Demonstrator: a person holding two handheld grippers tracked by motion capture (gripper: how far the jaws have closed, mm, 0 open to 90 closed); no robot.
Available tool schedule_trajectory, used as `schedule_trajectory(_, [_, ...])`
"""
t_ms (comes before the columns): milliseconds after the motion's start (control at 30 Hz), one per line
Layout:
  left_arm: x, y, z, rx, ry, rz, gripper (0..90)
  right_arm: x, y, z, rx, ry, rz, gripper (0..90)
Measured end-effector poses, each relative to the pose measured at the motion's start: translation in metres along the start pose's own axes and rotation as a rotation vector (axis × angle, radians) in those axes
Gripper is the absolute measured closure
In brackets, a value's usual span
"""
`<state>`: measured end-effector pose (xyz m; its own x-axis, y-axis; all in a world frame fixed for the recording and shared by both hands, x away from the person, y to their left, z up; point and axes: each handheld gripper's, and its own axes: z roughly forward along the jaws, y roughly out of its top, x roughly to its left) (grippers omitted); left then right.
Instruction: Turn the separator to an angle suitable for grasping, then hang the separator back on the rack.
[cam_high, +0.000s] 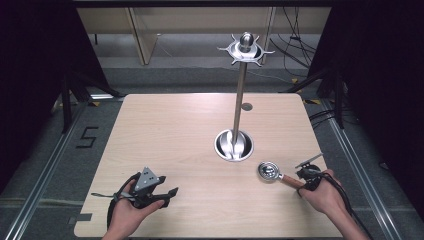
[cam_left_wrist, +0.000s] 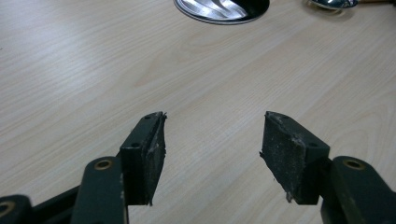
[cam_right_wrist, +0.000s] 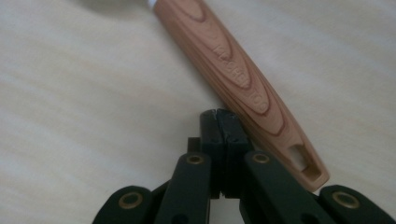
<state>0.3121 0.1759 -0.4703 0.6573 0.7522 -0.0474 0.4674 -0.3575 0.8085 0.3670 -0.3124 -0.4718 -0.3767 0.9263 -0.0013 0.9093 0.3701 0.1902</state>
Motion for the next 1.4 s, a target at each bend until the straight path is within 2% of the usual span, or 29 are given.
schedule_trajectory(33, [0.002, 0.001, -0.001, 0.012, 0.001, 0.033, 38.8, -0.003, 0.003, 0.0, -0.007, 0.002, 0.019, 90.0])
schedule_trajectory(67, [0.002, 0.001, 0.0, 0.011, 0.0, 0.031, 38.8, -0.007, 0.008, 0.003, -0.054, -0.004, 0.082, 90.0])
schedule_trajectory(133, [0.002, 0.001, 0.0, 0.013, 0.001, 0.032, 38.8, -0.012, 0.012, 0.004, -0.065, -0.017, 0.088, 90.0])
schedule_trajectory(167, [0.002, 0.001, 0.0, 0.011, -0.001, 0.034, 38.8, -0.015, 0.016, 0.002, -0.041, -0.018, 0.084, 90.0])
schedule_trajectory(200, [0.002, 0.001, 0.0, 0.011, 0.0, 0.031, 38.8, -0.016, 0.017, 0.006, -0.082, -0.033, 0.101, 90.0])
schedule_trajectory(233, [0.002, 0.0, 0.0, 0.009, 0.0, 0.03, 38.8, -0.017, 0.021, 0.005, -0.079, -0.034, 0.129, 90.0])
schedule_trajectory(333, [0.004, 0.001, 0.0, 0.004, 0.005, 0.051, 38.8, -0.023, 0.028, 0.002, -0.055, -0.037, 0.117, 90.0])
schedule_trajectory(367, [0.004, 0.001, 0.0, 0.004, 0.005, 0.048, 38.8, -0.023, 0.03, 0.003, -0.052, -0.025, 0.153, 90.0])
schedule_trajectory(433, [0.004, 0.001, 0.0, 0.004, 0.004, 0.051, 38.8, -0.027, 0.038, 0.003, -0.067, -0.059, 0.137, 90.0])
schedule_trajectory(467, [0.002, 0.0, 0.0, 0.008, -0.003, 0.029, 38.8, -0.027, 0.038, 0.003, -0.067, -0.059, 0.137, 90.0])
schedule_trajectory(500, [0.002, 0.0, 0.0, 0.004, -0.004, 0.024, 38.8, -0.027, 0.042, 0.003, -0.073, -0.051, 0.144, 90.0])
schedule_trajectory(600, [0.004, 0.001, 0.0, 0.005, 0.002, 0.055, 38.8, -0.028, 0.045, 0.003, -0.081, -0.057, 0.142, 90.0])
schedule_trajectory(700, [0.002, 0.001, -0.001, 0.016, -0.003, 0.03, 38.7, -0.028, 0.049, 0.006, -0.092, -0.055, 0.162, 90.0])
schedule_trajectory(733, [0.001, 0.0, 0.0, -0.001, -0.003, 0.009, 38.7, -0.028, 0.049, 0.006, -0.092, -0.055, 0.162, 90.0])
schedule_trajectory(767, [0.003, 0.0, 0.0, 0.004, 0.004, 0.029, 38.8, -0.029, 0.049, 0.007, -0.103, -0.068, 0.163, 90.0])
schedule_trajectory(867, [0.002, 0.0, 0.0, 0.01, -0.003, 0.021, 38.8, -0.03, 0.049, 0.007, -0.116, -0.038, 0.181, 90.0])
schedule_trajectory(900, [0.003, 0.001, 0.0, 0.014, -0.008, 0.028, 38.7, -0.032, 0.048, 0.005, -0.134, -0.013, 0.211, 86.4])
schedule_trajectory(933, [0.003, 0.002, 0.0, 0.009, 0.006, 0.028, 38.8, -0.032, 0.046, 0.003, -0.142, -0.009, 0.226, 83.7])
schedule_trajectory(1000, [0.003, 0.002, 0.0, 0.005, 0.002, 0.024, 38.8, -0.035, 0.045, 0.002, -0.148, 0.001, 0.239, 81.3])
schedule_trajectory(1033, [0.002, 0.002, 0.0, -0.003, 0.0, 0.009, 38.8, -0.04, 0.041, -0.005, -0.165, 0.02, 0.275, 73.8])
schedule_trajectory(1067, [0.002, 0.002, 0.0, -0.003, 0.0, 0.009, 38.8, -0.04, 0.041, -0.005, -0.165, 0.02, 0.275, 73.8])
schedule_trajectory(1100, [0.002, 0.002, -0.001, 0.012, 0.008, 0.024, 38.8, -0.043, 0.039, -0.009, -0.177, 0.035, 0.318, 69.2])
schedule_trajectory(1133, [0.003, 0.002, 0.0, 0.01, 0.001, 0.027, 38.8, -0.041, 0.038, -0.012, -0.185, 0.06, 0.4, 62.8])
schedule_trajectory(1167, [0.001, 0.001, 0.001, 0.007, -0.002, 0.013, 38.8, -0.045, 0.038, -0.016, -0.189, 0.083, 0.453, 56.4])
schedule_trajectory(1233, [0.0, 0.001, 0.001, 0.0, -0.005, 0.004, 38.8, -0.047, 0.038, -0.017, -0.21, 0.078, 0.446, 54.9])
schedule_trajectory(1267, [-0.001, 0.001, 0.001, -0.008, -0.007, -0.005, 38.8, -0.047, 0.04, -0.019, -0.185, 0.095, 0.499, 49.4])
schedule_trajectory(1333, [0.0, 0.001, 0.001, -0.015, -0.004, 0.011, 38.8, -0.047, 0.041, -0.02, -0.178, 0.109, 0.516, 47.4])
schedule_trajectory(1367, [0.001, 0.002, 0.0, 0.003, -0.001, 0.025, 38.8, -0.049, 0.044, -0.021, -0.162, 0.106, 0.536, 45.9])
schedule_trajectory(1400, [0.002, 0.002, -0.001, 0.002, -0.004, 0.033, 38.9, -0.053, 0.044, -0.019, -0.168, 0.089, 0.501, 45.3])
